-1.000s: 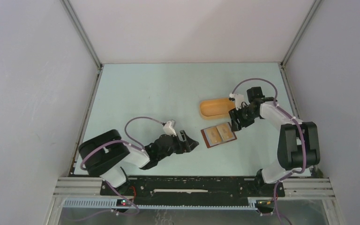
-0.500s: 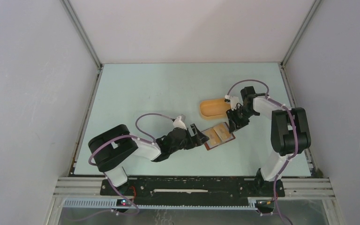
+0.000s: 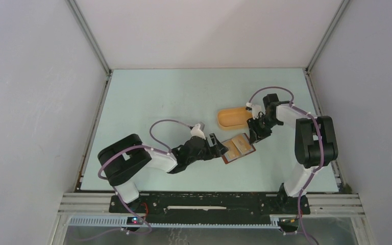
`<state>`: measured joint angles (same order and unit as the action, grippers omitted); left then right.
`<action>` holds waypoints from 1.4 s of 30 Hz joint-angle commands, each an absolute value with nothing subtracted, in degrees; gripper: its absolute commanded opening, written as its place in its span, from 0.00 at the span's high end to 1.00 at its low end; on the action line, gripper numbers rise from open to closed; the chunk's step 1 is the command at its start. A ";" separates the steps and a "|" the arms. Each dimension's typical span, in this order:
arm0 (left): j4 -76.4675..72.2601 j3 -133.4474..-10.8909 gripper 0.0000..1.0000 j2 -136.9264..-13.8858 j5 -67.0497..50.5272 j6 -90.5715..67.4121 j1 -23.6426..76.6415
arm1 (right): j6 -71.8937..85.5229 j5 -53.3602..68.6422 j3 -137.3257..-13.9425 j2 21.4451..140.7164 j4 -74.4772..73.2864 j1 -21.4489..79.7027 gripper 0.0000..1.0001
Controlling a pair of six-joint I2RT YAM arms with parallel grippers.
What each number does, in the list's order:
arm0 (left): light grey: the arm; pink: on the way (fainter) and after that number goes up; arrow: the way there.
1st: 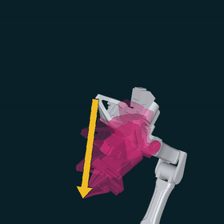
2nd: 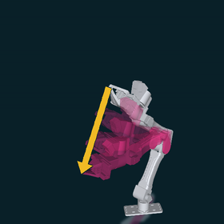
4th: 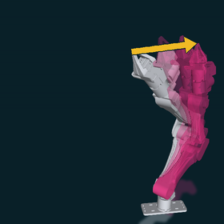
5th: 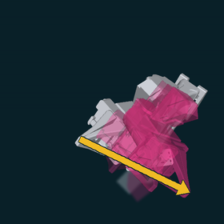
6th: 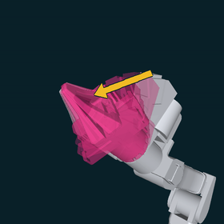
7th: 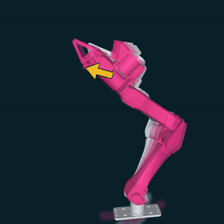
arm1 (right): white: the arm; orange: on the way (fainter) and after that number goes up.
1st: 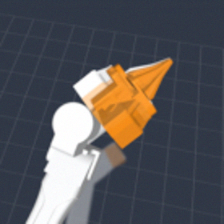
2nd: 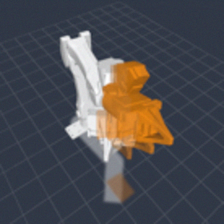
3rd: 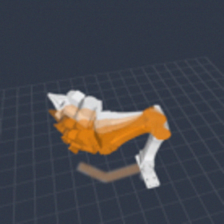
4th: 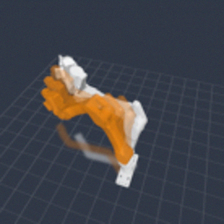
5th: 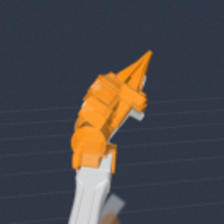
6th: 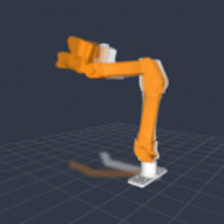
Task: Put the credit cards into the card holder
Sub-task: Close the card holder at the center of the board.
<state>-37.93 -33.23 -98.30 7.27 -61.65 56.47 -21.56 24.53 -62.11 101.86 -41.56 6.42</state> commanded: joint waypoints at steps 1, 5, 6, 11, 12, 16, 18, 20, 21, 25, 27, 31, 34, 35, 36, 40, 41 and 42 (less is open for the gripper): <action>-29.14 -32.36 0.12 -93.64 8.36 -47.41 53.68 | -21.67 24.43 -63.71 102.35 -41.64 6.38 0.54; -21.17 -37.25 0.11 -92.05 4.16 -36.35 51.42 | -22.31 26.29 -63.72 102.38 -42.23 6.45 0.53; -20.15 -38.55 0.11 -92.82 2.14 -34.46 50.78 | -22.38 26.54 -63.70 102.51 -42.37 6.50 0.53; -21.81 -41.84 0.12 -98.68 -10.22 -33.31 46.10 | -22.82 27.06 -63.97 103.14 -43.22 6.42 0.54; -22.26 -42.33 0.12 -99.49 -12.11 -33.79 45.45 | -22.78 27.13 -63.98 103.19 -43.26 6.42 0.54; -21.15 -44.30 0.14 -103.00 -14.52 -35.12 44.50 | -22.76 27.11 -63.99 103.42 -43.41 6.42 0.54; -19.47 -45.32 0.16 -104.14 -15.33 -35.48 44.48 | -22.76 27.16 -64.05 103.60 -43.42 6.50 0.55; -19.29 -45.78 0.19 -105.53 -17.20 -36.26 44.49 | -22.76 27.26 -64.02 103.75 -43.49 6.50 0.55; -19.17 -46.12 0.22 -106.24 -18.38 -36.76 44.49 | -22.76 27.34 -64.02 103.84 -43.54 6.57 0.55; -19.68 -46.50 0.31 -108.58 -22.11 -39.35 44.54 | -22.76 27.49 -64.11 104.21 -43.93 6.68 0.56; -19.94 -46.17 0.32 -108.81 -22.54 -40.55 44.48 | -22.76 27.59 -64.12 104.45 -44.10 6.68 0.57; -23.39 -44.89 0.35 -108.72 -24.30 -44.53 44.47 | -22.76 27.56 -64.17 104.87 -44.30 6.94 0.58; -27.91 -43.79 0.36 -108.68 -26.08 -48.22 44.52 | -22.76 27.59 -64.08 104.85 -44.50 7.03 0.59; -29.38 -43.37 0.36 -108.65 -26.59 -49.28 44.48 | -22.79 27.57 -64.07 104.85 -44.60 7.03 0.59; -30.36 -42.99 0.36 -108.54 -26.97 -50.02 44.44 | -22.84 27.57 -64.13 104.85 -44.63 7.03 0.59; -27.32 -41.35 0.35 -105.30 -23.10 -48.04 44.00 | -23.34 27.66 -64.12 103.92 -44.92 6.88 0.58; -25.45 -40.53 0.34 -103.62 -20.87 -46.86 43.96 | -23.62 27.61 -64.12 103.10 -44.99 6.69 0.57; -24.13 -39.68 0.34 -101.63 -19.13 -45.96 43.96 | -23.79 27.76 -64.08 102.01 -44.82 6.57 0.56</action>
